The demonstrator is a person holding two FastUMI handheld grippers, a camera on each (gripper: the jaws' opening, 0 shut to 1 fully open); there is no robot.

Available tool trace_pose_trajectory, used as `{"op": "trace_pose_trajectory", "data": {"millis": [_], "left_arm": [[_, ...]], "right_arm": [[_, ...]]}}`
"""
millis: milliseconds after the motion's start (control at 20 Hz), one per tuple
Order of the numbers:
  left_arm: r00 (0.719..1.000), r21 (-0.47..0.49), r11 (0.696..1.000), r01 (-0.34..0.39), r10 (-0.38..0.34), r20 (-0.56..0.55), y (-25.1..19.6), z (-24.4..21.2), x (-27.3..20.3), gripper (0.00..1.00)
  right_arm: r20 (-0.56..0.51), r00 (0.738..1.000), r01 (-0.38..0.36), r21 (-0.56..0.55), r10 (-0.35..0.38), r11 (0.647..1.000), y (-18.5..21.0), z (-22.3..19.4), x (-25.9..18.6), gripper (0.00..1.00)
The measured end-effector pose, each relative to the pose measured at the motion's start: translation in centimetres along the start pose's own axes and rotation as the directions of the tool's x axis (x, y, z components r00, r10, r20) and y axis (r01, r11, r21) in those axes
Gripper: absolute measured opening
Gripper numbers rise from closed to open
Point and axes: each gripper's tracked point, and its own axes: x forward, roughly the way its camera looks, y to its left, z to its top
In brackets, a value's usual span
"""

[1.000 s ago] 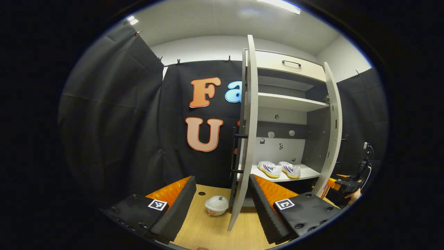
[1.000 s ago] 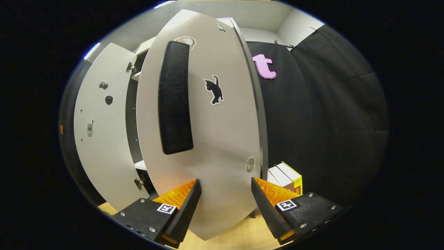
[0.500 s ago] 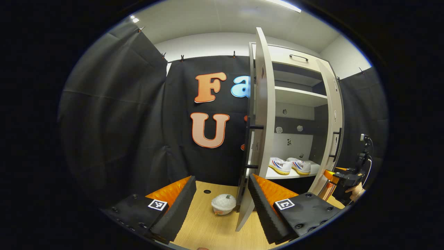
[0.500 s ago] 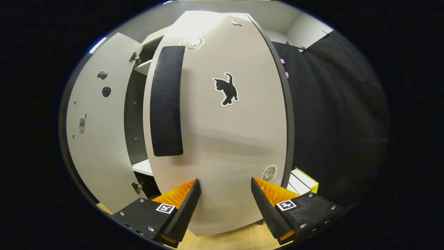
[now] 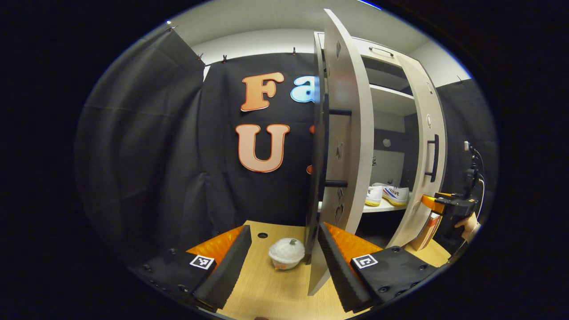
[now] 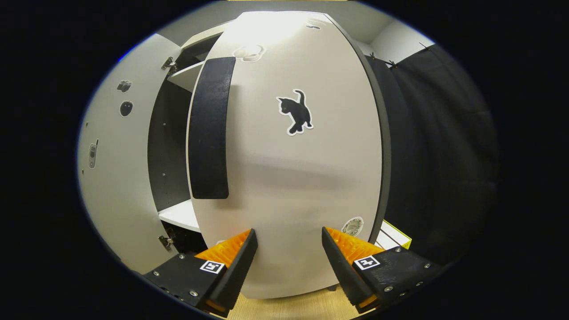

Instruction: Grab one shoe with the right hand and put it into the shoe cabinet, grab the other shoe with the left hand and put it into the shoe cabinet; then close the right door with the right hand and the left door with the left hand.

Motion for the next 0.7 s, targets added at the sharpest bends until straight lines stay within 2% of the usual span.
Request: {"op": "trace_pose_trajectory", "data": {"millis": [500,650,700], "left_arm": [[0.998,0.002,0.998,0.069,-0.069,-0.001,-0.6,-0.5,3.2,0.96],[0.996,0.001,0.996,0.093,-0.093,0.003,-1.0,-0.5,3.3,0.94],[0.995,0.006,0.995,0.097,-0.097,0.002,-1.1,-0.5,3.3,0.96]], "right_arm": [[-0.018,0.998,0.052,-0.037,-0.053,0.998,0.8,0.2,0.8,0.91],[-0.024,0.998,0.059,-0.032,-0.06,0.998,0.9,0.0,0.8,0.9],[-0.023,0.998,0.061,-0.035,-0.061,0.998,0.9,0.0,0.8,0.9]]}}
